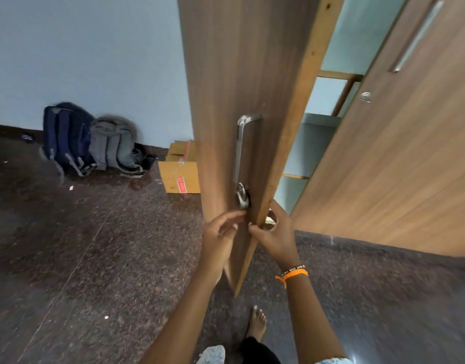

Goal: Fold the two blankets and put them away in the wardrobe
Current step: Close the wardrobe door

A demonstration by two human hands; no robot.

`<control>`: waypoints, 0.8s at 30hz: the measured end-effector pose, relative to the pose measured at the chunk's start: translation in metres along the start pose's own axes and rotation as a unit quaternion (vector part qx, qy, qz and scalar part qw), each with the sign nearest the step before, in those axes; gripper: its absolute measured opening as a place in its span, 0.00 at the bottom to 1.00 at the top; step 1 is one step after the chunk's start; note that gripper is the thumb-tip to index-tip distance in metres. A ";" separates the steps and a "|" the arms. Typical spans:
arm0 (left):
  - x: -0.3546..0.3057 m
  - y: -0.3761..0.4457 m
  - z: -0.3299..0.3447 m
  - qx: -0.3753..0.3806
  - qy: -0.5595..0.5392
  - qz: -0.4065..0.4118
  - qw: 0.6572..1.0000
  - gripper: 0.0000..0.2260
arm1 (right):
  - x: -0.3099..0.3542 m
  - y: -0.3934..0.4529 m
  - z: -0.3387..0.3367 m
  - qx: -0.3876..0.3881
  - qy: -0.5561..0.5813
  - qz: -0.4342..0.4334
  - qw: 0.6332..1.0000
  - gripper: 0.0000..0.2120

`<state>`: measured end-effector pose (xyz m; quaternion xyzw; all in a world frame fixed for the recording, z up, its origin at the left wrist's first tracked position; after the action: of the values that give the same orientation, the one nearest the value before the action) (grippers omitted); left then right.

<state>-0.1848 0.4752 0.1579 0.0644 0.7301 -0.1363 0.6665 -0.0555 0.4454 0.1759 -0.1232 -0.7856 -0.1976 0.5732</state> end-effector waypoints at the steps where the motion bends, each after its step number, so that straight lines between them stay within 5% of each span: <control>1: -0.009 0.002 0.008 0.014 0.004 0.003 1.000 0.21 | -0.007 0.003 -0.012 -0.012 -0.002 0.006 1.000 0.13; 15: -0.077 0.111 0.145 0.044 0.110 0.155 0.981 0.18 | -0.071 0.106 -0.161 -0.252 -0.083 0.061 0.962 0.16; 20: -0.139 0.150 0.177 -0.073 0.321 0.361 0.872 0.33 | -0.069 0.154 -0.174 -0.308 -0.095 0.062 0.944 0.08; 24: -0.163 0.207 0.203 -0.063 0.504 0.399 0.764 0.50 | -0.042 0.182 -0.176 -0.304 -0.008 -0.015 0.952 0.06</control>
<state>0.0833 0.6296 0.2807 0.3670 0.8763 0.2399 0.1995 0.1836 0.5294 0.2136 -0.2814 -0.6948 -0.4351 0.4988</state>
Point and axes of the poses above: each hand's wrist, its own y-axis towards the middle knuckle, its own z-axis out of the palm, x = y × z, the point moved 3 cm from there along y, towards the middle knuckle, and after that the axes turned 2 degrees about -z, right-handed, at the moved point
